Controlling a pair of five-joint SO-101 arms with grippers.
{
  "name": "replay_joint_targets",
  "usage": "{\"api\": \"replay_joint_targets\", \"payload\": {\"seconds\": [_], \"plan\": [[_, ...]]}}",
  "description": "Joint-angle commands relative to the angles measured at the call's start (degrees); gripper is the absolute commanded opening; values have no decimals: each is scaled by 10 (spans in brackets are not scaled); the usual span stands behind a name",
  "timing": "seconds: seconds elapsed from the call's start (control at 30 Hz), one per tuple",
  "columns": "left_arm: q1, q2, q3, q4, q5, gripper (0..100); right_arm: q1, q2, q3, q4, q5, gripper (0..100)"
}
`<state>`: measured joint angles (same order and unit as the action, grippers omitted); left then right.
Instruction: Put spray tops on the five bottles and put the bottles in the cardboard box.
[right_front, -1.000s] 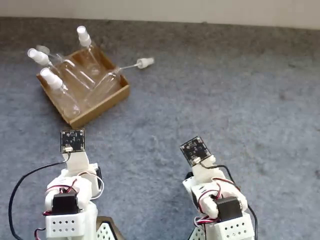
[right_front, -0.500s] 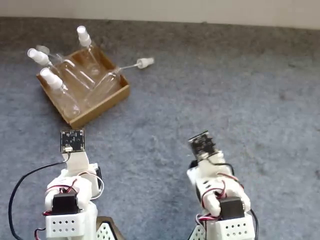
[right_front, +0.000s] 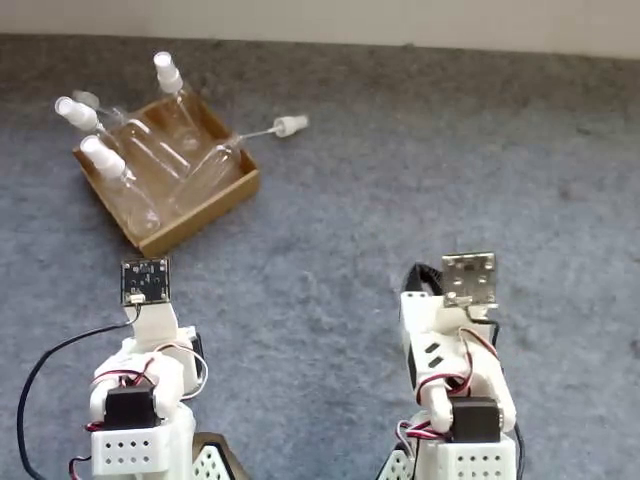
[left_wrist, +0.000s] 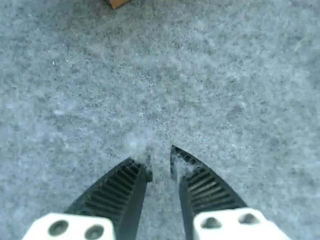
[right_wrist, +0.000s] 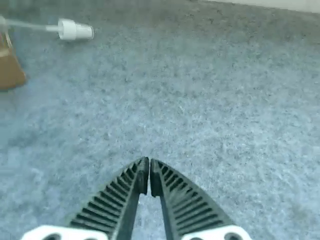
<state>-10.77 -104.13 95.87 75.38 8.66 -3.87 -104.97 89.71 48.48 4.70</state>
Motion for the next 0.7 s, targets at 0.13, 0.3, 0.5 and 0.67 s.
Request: {"api": "replay_joint_targets", "payload": {"seconds": [0.13, 0.3, 0.5, 0.67], "plan": [[7, -4, 13, 3, 5, 5, 9, -4, 52, 71, -72, 4], [8, -4, 13, 3, 5, 5, 9, -3, 140, 51, -71, 4], [8, -4, 12, 3, 6, 5, 10, -3, 158, 119, -72, 4], [8, -4, 12, 3, 6, 5, 10, -3, 158, 228, -71, 4]]}}
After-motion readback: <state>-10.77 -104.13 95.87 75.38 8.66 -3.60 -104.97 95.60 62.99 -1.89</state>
